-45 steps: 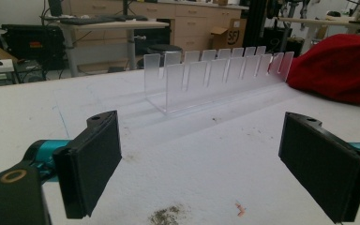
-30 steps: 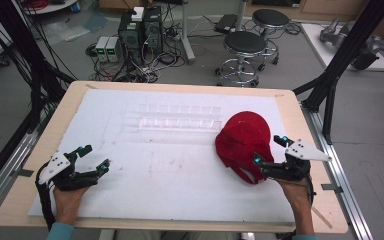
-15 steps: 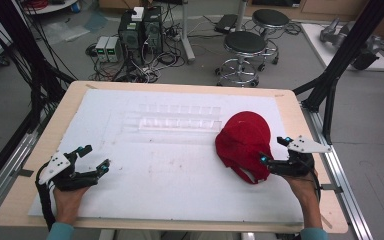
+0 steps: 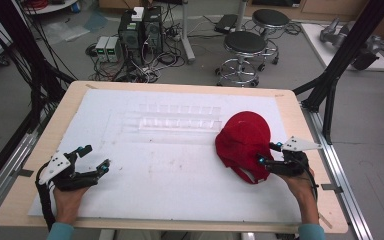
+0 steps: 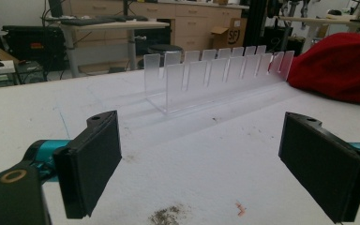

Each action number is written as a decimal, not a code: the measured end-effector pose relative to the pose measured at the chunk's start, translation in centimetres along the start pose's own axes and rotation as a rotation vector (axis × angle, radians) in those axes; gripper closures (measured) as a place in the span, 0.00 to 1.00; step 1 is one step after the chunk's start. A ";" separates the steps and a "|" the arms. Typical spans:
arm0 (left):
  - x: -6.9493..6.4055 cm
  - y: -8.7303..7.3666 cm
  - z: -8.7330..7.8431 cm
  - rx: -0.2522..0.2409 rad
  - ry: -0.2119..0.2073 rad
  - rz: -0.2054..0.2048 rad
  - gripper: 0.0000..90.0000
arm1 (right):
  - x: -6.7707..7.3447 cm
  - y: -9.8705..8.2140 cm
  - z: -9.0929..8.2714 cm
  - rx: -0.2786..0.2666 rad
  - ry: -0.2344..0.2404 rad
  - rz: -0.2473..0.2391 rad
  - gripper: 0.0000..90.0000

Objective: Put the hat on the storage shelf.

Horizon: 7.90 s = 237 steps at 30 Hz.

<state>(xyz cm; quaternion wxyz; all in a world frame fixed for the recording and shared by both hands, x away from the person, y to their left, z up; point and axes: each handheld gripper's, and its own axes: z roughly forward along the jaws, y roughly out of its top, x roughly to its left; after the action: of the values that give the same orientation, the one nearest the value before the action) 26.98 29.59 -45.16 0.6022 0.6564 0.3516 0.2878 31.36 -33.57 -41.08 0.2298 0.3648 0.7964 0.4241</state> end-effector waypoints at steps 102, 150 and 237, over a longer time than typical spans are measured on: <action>0.1 0.0 -0.1 -0.009 -0.007 -0.010 0.15 | 20.0 10.6 8.4 -0.186 0.545 -0.033 0.42; 0.2 0.0 -0.1 -0.014 -0.009 -0.019 0.15 | 14.5 11.6 12.7 0.031 0.482 -0.236 0.18; -8.2 7.5 7.2 0.215 -0.401 -0.110 0.18 | 14.1 17.4 8.3 -0.497 0.290 0.072 0.95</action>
<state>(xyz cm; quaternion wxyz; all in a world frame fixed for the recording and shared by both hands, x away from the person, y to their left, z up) 28.86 18.53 -38.09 0.6016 0.7405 0.2888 0.0793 34.85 -11.89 -31.68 0.1809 0.2609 0.6793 0.6616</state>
